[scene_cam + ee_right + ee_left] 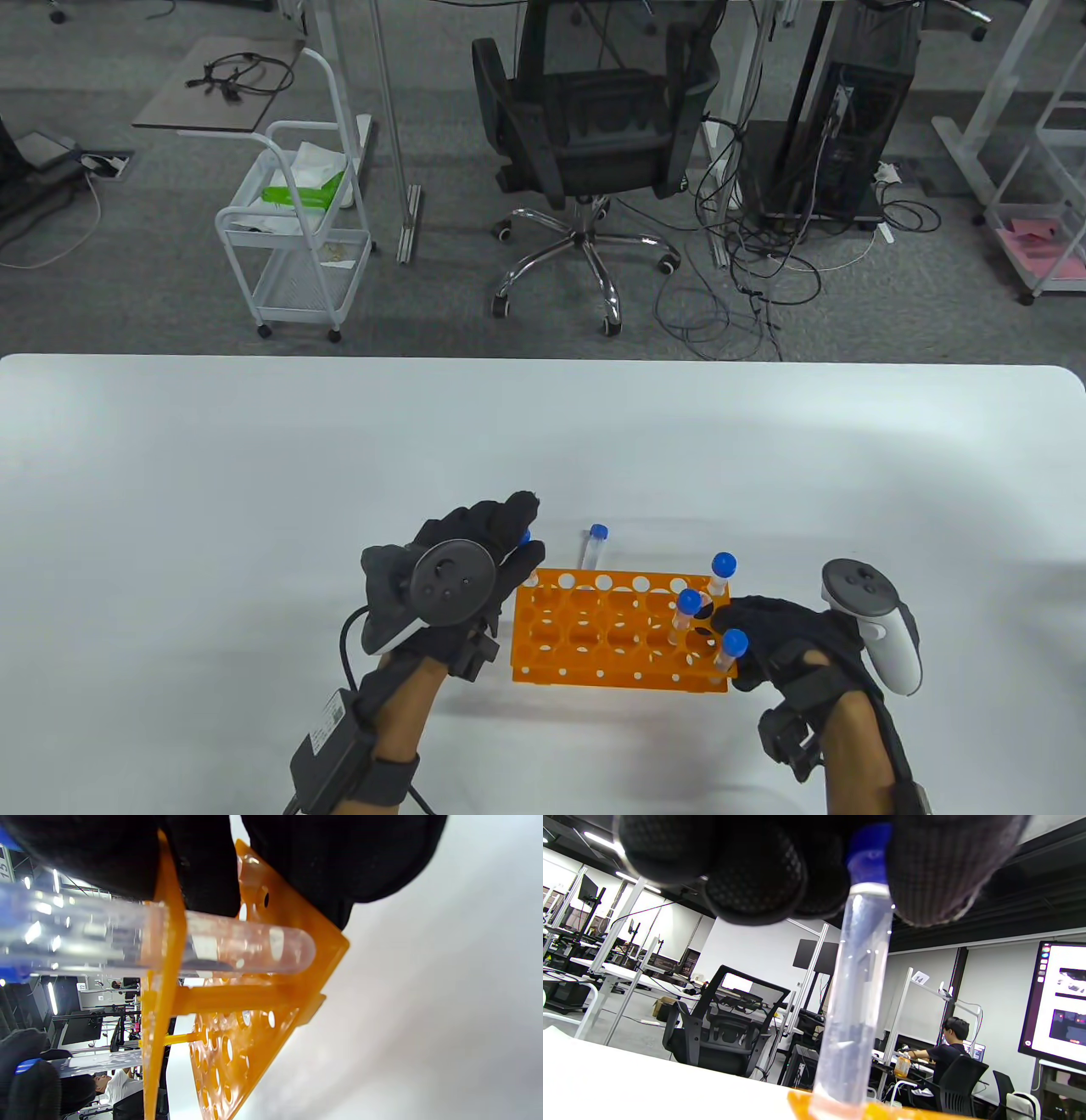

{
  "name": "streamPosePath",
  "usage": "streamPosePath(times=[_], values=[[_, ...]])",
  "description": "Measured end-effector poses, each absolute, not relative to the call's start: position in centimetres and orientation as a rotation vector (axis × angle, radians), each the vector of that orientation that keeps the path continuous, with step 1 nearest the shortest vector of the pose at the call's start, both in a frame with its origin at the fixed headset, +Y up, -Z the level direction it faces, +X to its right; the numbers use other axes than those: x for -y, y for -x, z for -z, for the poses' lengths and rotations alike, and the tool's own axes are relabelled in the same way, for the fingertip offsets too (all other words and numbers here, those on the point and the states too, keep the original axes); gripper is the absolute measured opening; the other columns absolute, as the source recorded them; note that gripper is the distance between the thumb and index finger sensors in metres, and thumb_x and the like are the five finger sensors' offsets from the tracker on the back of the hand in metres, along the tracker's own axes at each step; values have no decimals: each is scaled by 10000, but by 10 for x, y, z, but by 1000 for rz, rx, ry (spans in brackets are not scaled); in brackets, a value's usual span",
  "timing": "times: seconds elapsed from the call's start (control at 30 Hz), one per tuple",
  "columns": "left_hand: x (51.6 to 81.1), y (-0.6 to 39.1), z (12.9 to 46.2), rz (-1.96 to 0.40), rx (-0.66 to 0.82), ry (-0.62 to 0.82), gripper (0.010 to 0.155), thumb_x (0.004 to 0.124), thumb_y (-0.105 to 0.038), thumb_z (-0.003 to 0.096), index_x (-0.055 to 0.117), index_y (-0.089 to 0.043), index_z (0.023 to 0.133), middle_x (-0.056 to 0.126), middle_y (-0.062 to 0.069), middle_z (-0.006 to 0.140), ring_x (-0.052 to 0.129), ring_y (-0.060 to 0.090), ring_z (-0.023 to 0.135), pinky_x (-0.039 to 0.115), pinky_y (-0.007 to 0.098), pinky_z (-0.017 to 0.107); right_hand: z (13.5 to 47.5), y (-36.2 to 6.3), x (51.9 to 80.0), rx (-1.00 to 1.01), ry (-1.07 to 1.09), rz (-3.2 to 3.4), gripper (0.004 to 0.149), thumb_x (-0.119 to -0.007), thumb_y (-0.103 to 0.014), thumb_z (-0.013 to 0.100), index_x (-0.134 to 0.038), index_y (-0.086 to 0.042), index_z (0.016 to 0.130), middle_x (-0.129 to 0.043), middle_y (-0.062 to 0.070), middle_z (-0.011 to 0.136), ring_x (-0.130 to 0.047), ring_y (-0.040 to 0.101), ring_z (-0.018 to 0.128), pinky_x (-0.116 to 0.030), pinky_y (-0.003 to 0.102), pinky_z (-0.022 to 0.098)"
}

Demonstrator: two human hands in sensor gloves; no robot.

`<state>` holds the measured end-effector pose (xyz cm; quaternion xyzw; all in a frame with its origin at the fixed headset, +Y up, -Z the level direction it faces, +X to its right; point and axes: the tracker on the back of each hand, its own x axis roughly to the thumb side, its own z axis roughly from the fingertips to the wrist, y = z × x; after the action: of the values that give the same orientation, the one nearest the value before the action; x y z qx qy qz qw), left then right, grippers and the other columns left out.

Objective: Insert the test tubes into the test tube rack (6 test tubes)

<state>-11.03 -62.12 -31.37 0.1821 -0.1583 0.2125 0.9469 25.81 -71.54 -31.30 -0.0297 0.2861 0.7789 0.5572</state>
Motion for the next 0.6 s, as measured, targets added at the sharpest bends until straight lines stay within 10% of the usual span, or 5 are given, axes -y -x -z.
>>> streamPosePath(times=[0.6], values=[[643,103,324,-396,322,-238,532,883,-475,372,821,-303,872,986,38,718,1008,207,481,841,429,392,313,-259,715,-677,65,-1837,508,-797,-548,481,-836,-217,863,-734,162,1033,-988,336,690,-827,507,489]])
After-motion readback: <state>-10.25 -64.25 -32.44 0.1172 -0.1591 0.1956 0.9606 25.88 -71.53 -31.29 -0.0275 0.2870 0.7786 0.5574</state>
